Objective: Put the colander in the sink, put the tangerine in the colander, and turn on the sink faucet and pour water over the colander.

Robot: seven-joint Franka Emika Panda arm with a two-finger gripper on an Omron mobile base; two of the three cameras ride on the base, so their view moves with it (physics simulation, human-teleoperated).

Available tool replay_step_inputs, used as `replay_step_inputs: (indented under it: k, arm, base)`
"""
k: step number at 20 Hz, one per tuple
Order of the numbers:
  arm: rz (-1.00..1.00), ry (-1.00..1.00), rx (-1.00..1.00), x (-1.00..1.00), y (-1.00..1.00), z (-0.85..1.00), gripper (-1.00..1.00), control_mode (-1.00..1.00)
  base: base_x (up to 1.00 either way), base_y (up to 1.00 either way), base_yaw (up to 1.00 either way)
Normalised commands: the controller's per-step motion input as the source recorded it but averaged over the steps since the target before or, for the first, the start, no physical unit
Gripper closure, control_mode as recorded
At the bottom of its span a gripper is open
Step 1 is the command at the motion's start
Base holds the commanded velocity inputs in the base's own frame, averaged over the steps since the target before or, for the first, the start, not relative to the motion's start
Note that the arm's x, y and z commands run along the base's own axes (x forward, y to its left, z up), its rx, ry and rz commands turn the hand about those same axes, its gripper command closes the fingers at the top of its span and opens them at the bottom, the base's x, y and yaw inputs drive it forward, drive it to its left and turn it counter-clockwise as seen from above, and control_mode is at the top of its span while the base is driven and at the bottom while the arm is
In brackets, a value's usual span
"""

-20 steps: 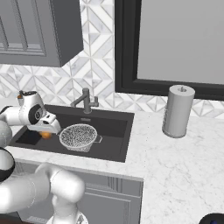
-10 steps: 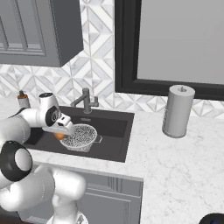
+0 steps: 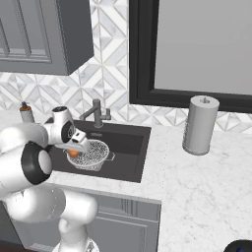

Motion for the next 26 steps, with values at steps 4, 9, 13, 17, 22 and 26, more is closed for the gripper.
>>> replay_step_inputs:
  k: [4,9,13,17,22,26]
  arm:
    - [-0.01,0.00,0.00,0.06,0.00,-0.37,1.00,-1.00]
    - [-0.03,0.00,0.00,0.17,0.02,-0.16,1.00,-1.00]
    - [-0.01,0.00,0.00,0.28,0.07,-0.07,1.00,-1.00]
    - [-0.02,0.00,0.00,0.17,0.06,-0.15,1.00,-1.00]
    - [-0.01,0.00,0.00,0.11,0.05,-0.27,1.00,-1.00]
    - [-0.01,0.00,0.00,0.15,0.02,-0.24,1.00,-1.00]
  base:
    - [0.00,0.00,0.00]
    - [0.00,0.00,0.00]
    - [0.00,0.00,0.00]
    - [0.00,0.00,0.00]
    - [0.00,0.00,0.00]
    - [0.00,0.00,0.00]
